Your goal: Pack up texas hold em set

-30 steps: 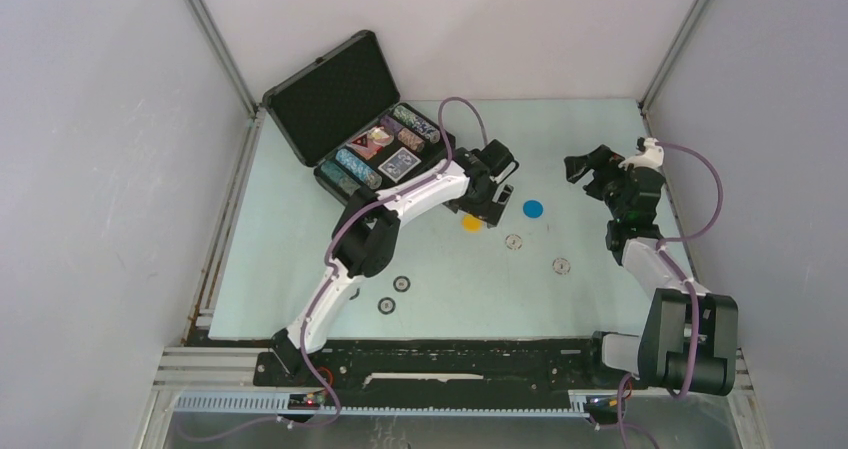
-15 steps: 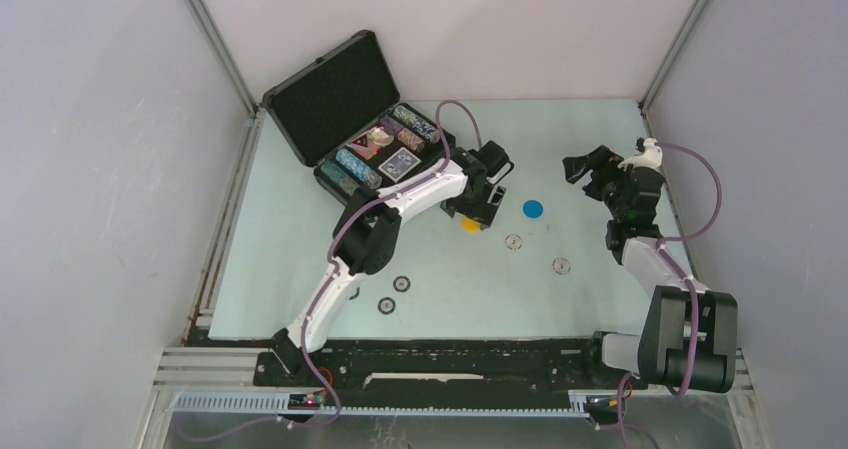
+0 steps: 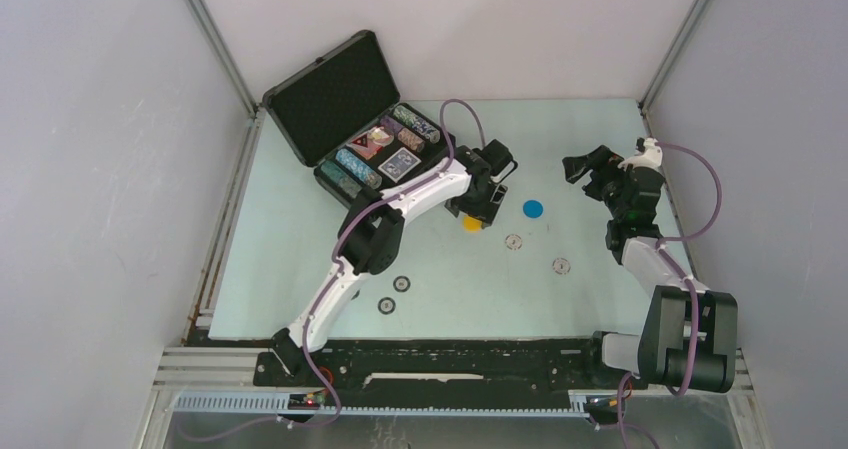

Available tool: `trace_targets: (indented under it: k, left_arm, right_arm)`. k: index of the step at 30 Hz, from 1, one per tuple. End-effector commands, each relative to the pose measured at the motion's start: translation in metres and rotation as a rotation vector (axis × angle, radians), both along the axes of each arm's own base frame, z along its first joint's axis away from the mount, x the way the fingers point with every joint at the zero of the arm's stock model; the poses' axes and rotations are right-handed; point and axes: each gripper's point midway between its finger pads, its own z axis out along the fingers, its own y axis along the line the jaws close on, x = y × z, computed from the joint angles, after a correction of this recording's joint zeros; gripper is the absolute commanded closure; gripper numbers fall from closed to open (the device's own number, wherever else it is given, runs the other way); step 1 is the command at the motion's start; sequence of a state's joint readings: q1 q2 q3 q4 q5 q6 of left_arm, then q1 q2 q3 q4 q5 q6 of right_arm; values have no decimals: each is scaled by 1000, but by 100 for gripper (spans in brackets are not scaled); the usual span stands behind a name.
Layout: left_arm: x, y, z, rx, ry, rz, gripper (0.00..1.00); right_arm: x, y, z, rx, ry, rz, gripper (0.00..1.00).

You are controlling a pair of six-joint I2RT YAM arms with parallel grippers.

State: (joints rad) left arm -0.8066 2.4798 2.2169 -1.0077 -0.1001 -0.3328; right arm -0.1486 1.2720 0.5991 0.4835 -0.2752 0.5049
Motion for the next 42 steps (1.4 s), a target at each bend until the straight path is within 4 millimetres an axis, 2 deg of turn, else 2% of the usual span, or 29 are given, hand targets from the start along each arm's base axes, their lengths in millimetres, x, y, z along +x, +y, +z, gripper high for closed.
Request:
trace_targets:
  k: [1,11,16,20,26,30,36,39,42]
  left_arm:
    - [3,-9,5,-2,-24,-7,25]
    - [4,-8,12,-2,-34,-19,48]
    - [5,-3,23,9,-58,-25,54]
    - [9,3,39,12,-96,-24,58]
    - [27,17,79,-21,-177,9,60]
    - [47,42,104,-23,-234,62,60]
    - [86,92,130,-35,-297,165,58]
    - [110,121,136,-32,-324,232,58]
    - [128,141,135,-60,-316,286,58]
  right_arm:
    - [9,-2,23,2,-66,0,0]
    - [9,-3,22,3,-63,-4,0]
    - [9,-3,21,3,-61,-3,0]
    - [10,-4,22,3,-63,-4,0]
    - [10,-4,21,4,-60,-3,0]
    - [10,-3,20,5,-59,-1,0]
    - [11,-2,20,9,-64,6,0]
    - [11,-2,21,9,-64,7,0]
    - [11,-2,20,9,-63,6,0]
